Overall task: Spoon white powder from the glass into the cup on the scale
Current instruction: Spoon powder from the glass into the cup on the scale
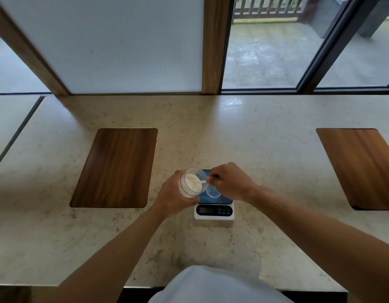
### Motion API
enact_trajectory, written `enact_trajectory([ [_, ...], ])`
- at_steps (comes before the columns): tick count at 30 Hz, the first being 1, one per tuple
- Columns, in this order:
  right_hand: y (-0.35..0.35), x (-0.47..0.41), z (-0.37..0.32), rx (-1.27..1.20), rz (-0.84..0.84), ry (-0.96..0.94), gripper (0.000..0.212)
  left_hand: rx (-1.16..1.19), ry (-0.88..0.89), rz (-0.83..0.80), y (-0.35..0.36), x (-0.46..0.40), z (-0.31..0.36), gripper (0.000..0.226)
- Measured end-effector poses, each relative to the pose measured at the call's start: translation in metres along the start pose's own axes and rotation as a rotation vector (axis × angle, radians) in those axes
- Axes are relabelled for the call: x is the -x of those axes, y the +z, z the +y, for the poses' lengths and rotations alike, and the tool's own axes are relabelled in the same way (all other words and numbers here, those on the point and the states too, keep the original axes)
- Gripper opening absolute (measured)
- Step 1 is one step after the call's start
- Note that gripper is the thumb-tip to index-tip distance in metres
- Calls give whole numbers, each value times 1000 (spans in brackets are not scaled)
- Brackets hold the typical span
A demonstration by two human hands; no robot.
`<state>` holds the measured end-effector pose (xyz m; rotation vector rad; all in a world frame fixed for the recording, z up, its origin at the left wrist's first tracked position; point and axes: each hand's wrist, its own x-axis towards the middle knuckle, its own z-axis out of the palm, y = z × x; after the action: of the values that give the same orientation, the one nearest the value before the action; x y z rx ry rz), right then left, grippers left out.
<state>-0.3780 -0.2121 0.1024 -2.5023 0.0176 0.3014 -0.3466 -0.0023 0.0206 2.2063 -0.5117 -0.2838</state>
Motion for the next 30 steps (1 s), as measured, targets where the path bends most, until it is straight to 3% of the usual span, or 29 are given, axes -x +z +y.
enact_trajectory([
  [30,-7,4,14,-158,72,73,34,45,-135,13,-2,-1,6,82],
])
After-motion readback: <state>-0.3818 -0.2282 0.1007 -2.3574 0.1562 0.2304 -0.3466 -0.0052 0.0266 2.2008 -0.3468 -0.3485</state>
